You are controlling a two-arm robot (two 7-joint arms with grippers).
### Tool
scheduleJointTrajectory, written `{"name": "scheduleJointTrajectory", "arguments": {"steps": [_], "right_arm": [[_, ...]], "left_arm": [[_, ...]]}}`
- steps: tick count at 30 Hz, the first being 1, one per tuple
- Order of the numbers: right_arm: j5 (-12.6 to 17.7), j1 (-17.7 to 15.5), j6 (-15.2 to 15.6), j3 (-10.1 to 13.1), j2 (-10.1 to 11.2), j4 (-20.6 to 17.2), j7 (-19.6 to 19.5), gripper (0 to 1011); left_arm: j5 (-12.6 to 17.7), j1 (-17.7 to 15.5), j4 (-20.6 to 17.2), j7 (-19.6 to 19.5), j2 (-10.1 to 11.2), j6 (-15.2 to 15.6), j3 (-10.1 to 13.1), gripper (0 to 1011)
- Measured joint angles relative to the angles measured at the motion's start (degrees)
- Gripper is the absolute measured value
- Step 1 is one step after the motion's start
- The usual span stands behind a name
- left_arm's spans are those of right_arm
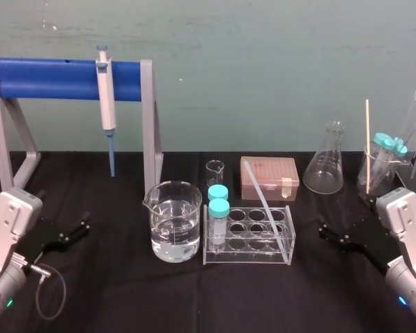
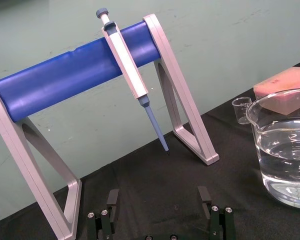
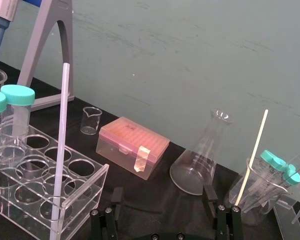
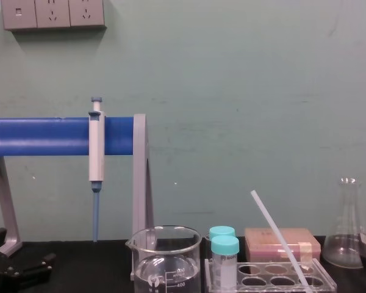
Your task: Pick up the stirring rod with one hand, then place it down.
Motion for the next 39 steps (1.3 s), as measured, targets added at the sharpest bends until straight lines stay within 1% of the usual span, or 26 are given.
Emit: {"name": "scheduleJointTrajectory", "arguments": {"steps": [39], "right_arm": [[0.0, 0.0, 0.0, 0.0, 0.0, 0.0, 0.0, 1000]], "left_arm": [[0.0, 0.0, 0.0, 0.0, 0.0, 0.0, 0.0, 1000]]}}
